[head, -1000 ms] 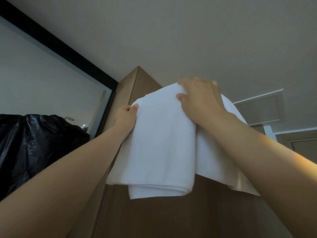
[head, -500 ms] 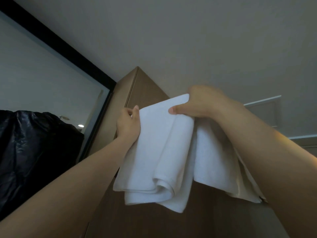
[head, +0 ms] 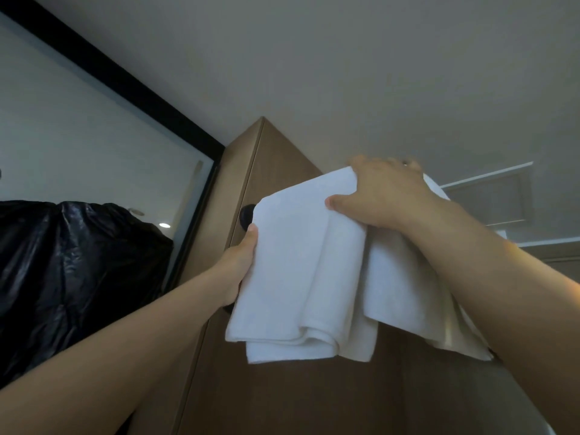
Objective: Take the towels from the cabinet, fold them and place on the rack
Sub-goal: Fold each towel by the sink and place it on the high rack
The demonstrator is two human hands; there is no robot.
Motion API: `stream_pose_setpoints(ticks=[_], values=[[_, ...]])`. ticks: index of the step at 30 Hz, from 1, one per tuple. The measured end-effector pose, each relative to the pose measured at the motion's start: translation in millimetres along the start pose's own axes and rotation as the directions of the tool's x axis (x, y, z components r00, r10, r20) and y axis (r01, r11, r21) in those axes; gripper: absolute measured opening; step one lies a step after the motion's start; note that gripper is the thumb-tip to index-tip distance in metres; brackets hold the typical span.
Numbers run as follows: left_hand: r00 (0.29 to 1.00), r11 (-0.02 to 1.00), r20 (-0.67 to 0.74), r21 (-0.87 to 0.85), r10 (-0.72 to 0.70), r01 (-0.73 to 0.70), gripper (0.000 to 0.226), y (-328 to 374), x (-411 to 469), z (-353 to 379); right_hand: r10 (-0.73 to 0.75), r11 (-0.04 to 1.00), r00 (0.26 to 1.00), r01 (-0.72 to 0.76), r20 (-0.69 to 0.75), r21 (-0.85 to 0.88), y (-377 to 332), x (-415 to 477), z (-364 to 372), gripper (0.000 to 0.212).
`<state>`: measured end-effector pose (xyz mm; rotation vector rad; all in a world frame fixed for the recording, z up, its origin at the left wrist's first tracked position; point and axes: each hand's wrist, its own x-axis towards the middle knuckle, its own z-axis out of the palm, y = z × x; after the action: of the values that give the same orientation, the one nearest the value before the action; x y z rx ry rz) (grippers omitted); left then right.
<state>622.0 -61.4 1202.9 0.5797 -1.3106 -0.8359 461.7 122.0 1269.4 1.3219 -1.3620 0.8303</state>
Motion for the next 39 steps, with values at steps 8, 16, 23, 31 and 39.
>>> stream_pose_setpoints(ticks=[8, 16, 23, 31, 39], values=[[0.945, 0.935, -0.133, 0.239, 0.298, -0.261, 0.061, 9.5, -0.2, -9.6, 0.093, 0.889, 0.963, 0.035, -0.254, 0.457, -8.9, -57.8, 5.5, 0.075], [0.902, 0.864, -0.135, 0.373, 0.41, -0.337, 0.063, 3.2, -2.5, -10.0, 0.1, 0.704, 0.989, -0.149, 0.111, 0.694, -26.7, -60.6, 12.9, 0.019], [0.81, 0.762, -0.167, 0.486, 0.562, -0.428, 0.053, 17.8, 5.1, -14.6, 0.121, 0.547, 0.964, -0.265, 0.238, 0.794, -19.4, -69.0, 33.4, 0.031], [0.896, 0.852, -0.106, 0.375, 0.431, -0.365, 0.061, -10.6, -3.3, -14.5, 0.108, 0.619, 0.983, -0.186, 0.152, 0.763, -13.3, -73.9, 43.2, 0.027], [0.912, 0.905, -0.226, 0.339, 0.343, -0.256, 0.071, -29.8, -26.6, -11.0, -0.005, 0.732, 0.991, -0.087, 0.133, 0.676, -13.5, -92.5, 57.8, 0.026]])
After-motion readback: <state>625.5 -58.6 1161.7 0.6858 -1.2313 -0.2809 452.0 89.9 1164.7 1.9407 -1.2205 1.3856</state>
